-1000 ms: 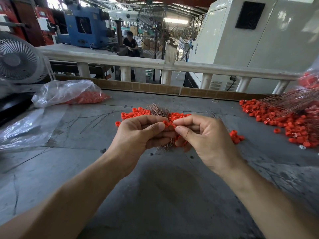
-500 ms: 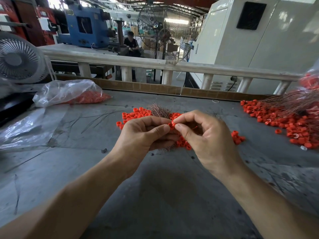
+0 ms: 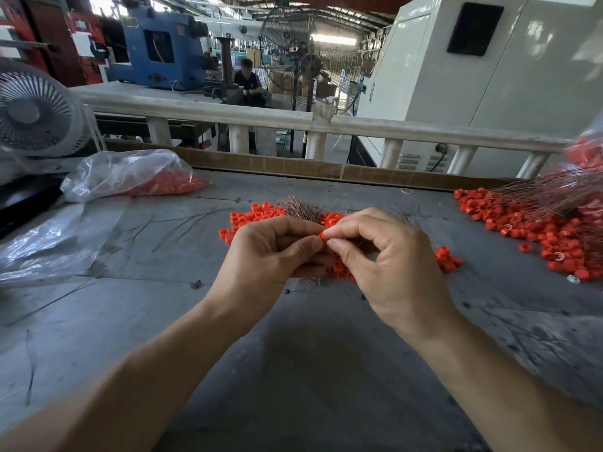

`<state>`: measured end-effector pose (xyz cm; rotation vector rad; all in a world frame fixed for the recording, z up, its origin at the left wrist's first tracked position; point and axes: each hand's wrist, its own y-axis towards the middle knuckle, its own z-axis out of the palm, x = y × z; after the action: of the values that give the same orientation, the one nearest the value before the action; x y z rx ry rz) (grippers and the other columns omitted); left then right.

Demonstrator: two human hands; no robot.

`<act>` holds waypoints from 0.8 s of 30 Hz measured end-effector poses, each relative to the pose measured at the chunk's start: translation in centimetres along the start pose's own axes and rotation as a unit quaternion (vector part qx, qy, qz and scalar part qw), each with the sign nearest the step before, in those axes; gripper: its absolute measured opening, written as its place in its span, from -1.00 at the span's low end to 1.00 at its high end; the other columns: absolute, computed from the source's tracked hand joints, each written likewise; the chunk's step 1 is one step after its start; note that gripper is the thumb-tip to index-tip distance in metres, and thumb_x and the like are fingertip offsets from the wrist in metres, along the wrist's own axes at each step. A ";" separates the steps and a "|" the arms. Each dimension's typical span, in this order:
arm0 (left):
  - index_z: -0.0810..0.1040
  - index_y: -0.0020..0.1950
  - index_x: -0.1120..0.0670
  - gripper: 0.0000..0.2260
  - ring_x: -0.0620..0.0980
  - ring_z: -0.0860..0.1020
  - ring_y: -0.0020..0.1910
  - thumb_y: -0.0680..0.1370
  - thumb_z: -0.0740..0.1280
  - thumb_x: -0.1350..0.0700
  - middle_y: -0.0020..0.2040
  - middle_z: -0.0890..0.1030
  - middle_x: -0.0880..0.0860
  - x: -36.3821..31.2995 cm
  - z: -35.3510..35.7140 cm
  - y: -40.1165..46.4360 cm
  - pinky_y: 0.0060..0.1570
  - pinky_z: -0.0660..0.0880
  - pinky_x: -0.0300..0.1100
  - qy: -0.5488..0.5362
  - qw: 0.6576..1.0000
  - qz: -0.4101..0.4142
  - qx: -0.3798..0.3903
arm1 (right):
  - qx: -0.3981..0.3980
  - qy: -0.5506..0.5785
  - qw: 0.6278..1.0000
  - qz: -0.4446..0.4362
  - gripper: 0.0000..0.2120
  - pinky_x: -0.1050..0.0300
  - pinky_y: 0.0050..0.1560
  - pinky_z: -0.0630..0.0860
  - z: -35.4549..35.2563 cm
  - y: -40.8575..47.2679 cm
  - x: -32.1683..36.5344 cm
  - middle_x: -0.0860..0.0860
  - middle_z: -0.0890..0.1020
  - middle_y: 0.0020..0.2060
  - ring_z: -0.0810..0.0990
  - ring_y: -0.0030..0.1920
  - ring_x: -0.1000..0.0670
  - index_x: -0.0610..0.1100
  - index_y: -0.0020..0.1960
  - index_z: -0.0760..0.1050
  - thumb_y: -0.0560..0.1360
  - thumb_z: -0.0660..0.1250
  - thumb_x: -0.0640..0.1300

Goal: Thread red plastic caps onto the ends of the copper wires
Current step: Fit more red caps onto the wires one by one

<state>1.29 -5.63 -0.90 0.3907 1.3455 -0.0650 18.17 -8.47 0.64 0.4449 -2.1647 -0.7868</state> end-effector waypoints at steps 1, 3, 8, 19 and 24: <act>0.66 0.06 0.22 -0.88 0.15 0.72 -0.08 0.55 0.38 0.31 -0.11 0.73 0.22 0.0 0.0 0.0 -0.04 0.67 -0.09 0.009 1.000 0.006 -0.003 | -0.007 -0.007 1.000 -0.004 -0.92 0.28 -0.03 0.56 0.1 0.0 0.0 0.08 0.68 -0.12 0.65 -0.05 0.12 -0.12 -0.06 0.73 0.48 0.51 -0.27; 0.65 0.08 0.24 -0.87 0.13 0.73 -0.09 0.56 0.37 0.32 -0.11 0.73 0.22 0.0 0.0 -0.1 -0.06 0.67 -0.11 0.014 1.000 0.009 -0.009 | -0.019 -0.014 1.000 -0.012 -0.92 0.32 -0.03 0.55 0.2 -0.1 0.1 0.07 0.68 -0.13 0.65 -0.06 0.13 -0.13 -0.06 0.73 0.48 0.51 -0.27; 0.66 0.08 0.22 -0.78 0.13 0.73 -0.06 0.47 0.43 0.17 -0.08 0.73 0.22 0.0 -0.1 0.0 -0.06 0.66 -0.12 -0.028 0.999 -0.026 -0.004 | -0.015 -0.043 0.997 -0.054 -0.94 0.26 -0.05 0.57 0.1 -0.1 0.1 0.04 0.67 -0.12 0.65 -0.08 0.11 -0.16 -0.05 0.72 0.50 0.50 -0.29; 0.67 0.05 0.22 -0.76 0.08 0.66 -0.09 0.44 0.44 0.15 -0.08 0.68 0.24 0.1 -0.5 0.1 -0.02 0.67 -0.10 -0.116 0.988 -0.101 0.012 | 0.004 -0.108 0.992 -0.067 -0.82 0.06 0.03 0.57 0.4 -0.3 0.0 0.07 0.63 -0.03 0.61 0.00 0.05 -0.09 0.08 0.68 0.49 0.52 -0.16; 0.65 0.08 0.22 -0.84 0.09 0.61 -0.03 0.56 0.36 0.20 -0.03 0.62 0.23 0.0 -0.2 0.1 0.14 0.61 -0.02 -0.169 0.972 -0.156 0.044 | -0.034 -0.184 0.979 -0.078 -0.88 0.10 -0.01 0.52 1.3 -0.5 0.5 0.08 0.63 -0.09 0.59 -0.02 0.00 -0.07 -0.03 0.64 0.45 0.50 -0.19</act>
<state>1.08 -5.45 -0.93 0.2254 1.0582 -0.4367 16.93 -8.58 -0.09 0.4672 -2.4549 -1.0999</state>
